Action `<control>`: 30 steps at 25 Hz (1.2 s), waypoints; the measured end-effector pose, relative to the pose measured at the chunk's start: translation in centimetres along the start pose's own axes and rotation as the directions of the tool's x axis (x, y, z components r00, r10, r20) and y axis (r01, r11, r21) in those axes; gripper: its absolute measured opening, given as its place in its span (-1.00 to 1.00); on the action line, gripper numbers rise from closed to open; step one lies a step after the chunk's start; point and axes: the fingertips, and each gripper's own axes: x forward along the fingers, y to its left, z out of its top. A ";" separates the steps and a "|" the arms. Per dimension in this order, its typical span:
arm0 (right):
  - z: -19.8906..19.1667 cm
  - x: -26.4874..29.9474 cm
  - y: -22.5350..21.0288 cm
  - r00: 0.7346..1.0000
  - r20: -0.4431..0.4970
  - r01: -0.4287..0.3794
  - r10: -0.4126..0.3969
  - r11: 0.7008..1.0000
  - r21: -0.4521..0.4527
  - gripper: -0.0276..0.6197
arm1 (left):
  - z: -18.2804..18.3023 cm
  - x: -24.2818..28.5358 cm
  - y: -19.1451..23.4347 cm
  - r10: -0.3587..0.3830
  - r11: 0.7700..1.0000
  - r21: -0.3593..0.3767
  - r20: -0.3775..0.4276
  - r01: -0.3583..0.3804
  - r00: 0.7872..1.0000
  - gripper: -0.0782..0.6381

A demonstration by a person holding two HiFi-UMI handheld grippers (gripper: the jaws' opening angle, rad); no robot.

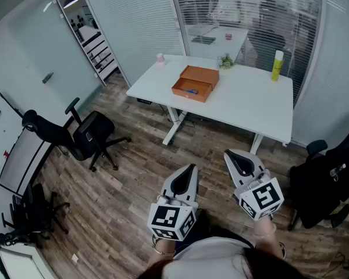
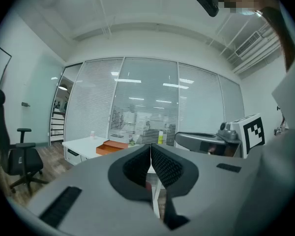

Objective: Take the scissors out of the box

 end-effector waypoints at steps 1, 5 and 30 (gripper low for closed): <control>-0.1 0.2 -0.1 1.000 -0.002 0.001 -0.001 1.000 -0.001 -0.83 | -0.1 0.1 0.1 -0.002 1.000 -0.001 -0.002 0.002 1.000 -0.73; -0.5 0.9 -0.5 1.000 -0.006 0.015 -0.015 1.000 0.001 -0.83 | -0.4 0.8 0.7 -0.010 1.000 -0.004 -0.009 0.010 1.000 -0.73; -0.4 12.9 -2.4 0.993 0.056 0.102 -0.103 0.995 0.012 -0.83 | 0.4 6.7 12.3 -0.079 0.997 -0.017 -0.006 0.079 0.997 -0.73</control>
